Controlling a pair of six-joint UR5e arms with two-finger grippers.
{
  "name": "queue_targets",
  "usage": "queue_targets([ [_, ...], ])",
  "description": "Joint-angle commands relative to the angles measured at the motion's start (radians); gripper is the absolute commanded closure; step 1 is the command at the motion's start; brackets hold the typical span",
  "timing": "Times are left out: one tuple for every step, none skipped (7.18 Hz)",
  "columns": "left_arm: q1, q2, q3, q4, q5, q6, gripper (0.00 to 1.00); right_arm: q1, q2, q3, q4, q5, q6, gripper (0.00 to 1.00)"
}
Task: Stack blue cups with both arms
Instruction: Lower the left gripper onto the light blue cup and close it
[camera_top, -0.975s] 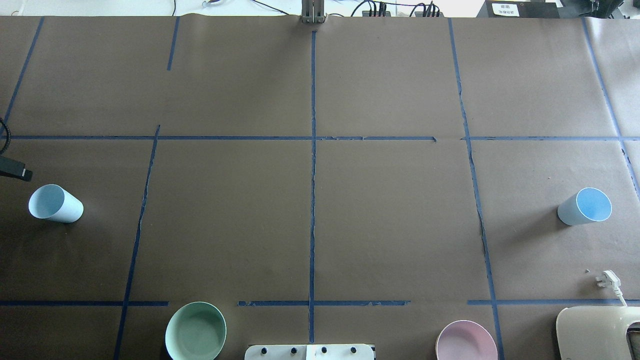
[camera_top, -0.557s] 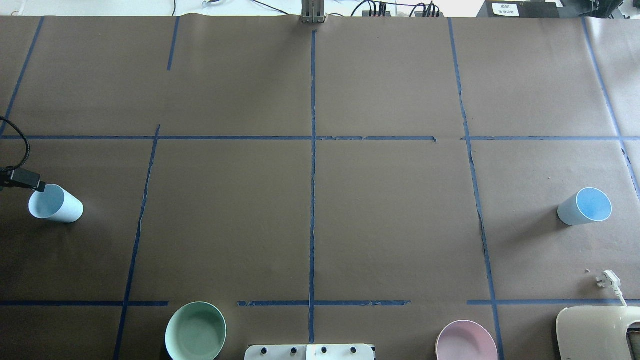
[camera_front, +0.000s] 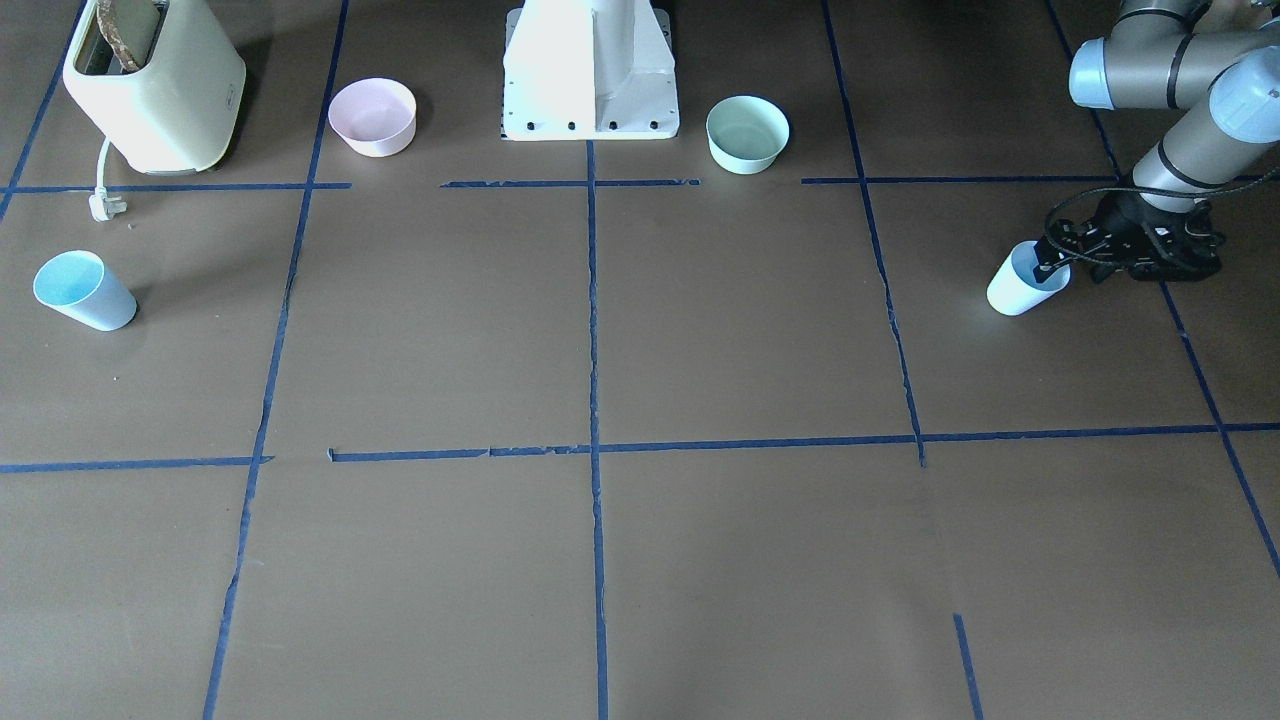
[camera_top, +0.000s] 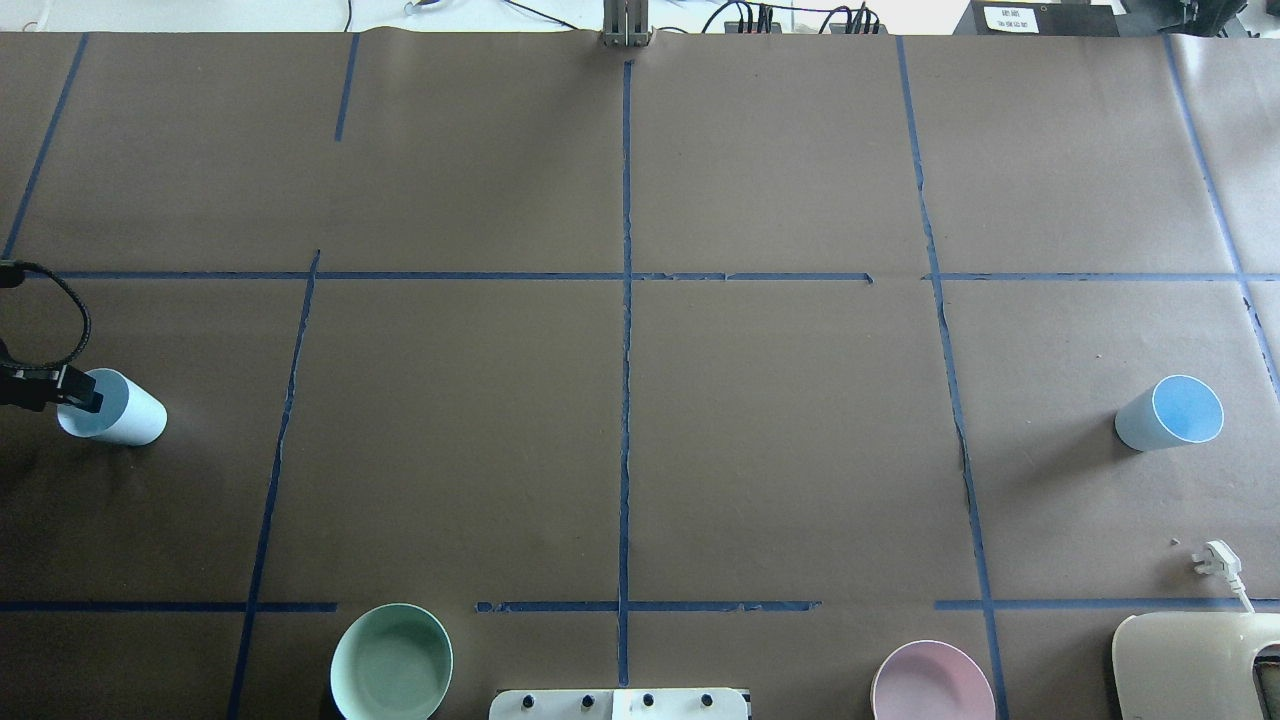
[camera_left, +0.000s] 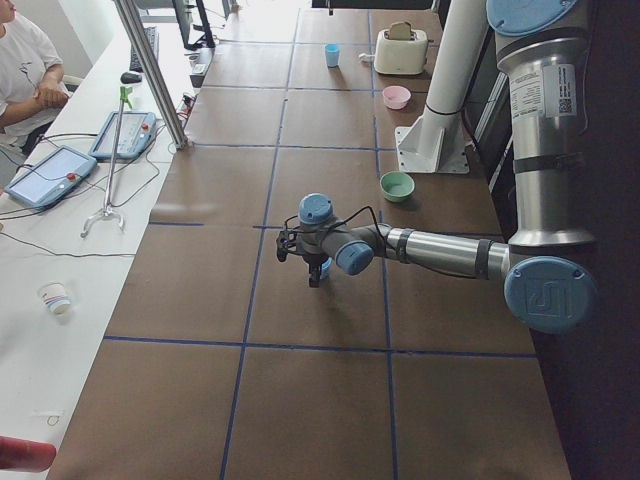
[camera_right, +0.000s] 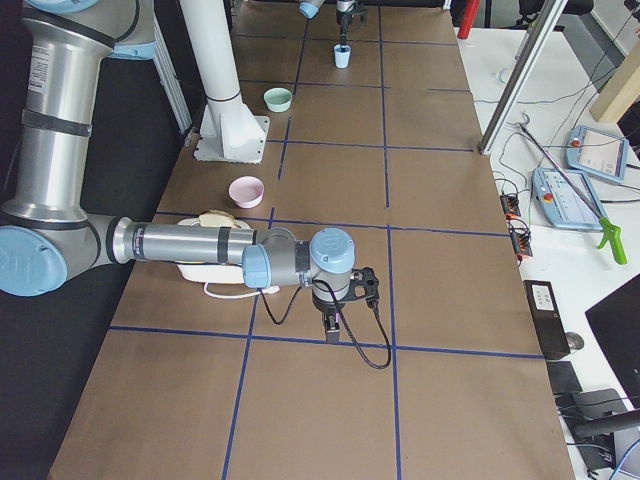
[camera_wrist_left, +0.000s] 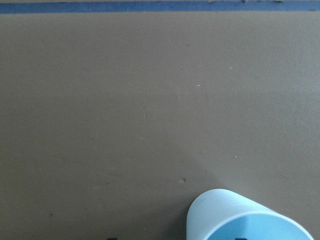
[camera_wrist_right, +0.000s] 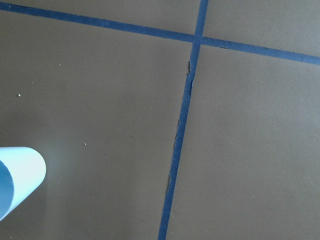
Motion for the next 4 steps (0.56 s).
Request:
queue_targets([
  [0.006,0.000,0.001,-0.003,-0.004,-0.003,0.77,0.000,0.000,-0.001,0.001,-0.001,0.000,0.00],
  [0.011,0.000,0.000,-0.003,-0.010,-0.003,0.77,0.000,0.000,-0.001,0.001,-0.001,-0.002,0.00],
  [0.011,-0.002,-0.002,-0.003,-0.012,-0.002,0.77,0.000,0.000,-0.001,0.001,0.000,-0.002,0.00],
  [0.011,-0.002,-0.011,-0.003,-0.014,-0.001,0.82,0.000,0.000,0.001,0.001,0.000,0.000,0.00],
])
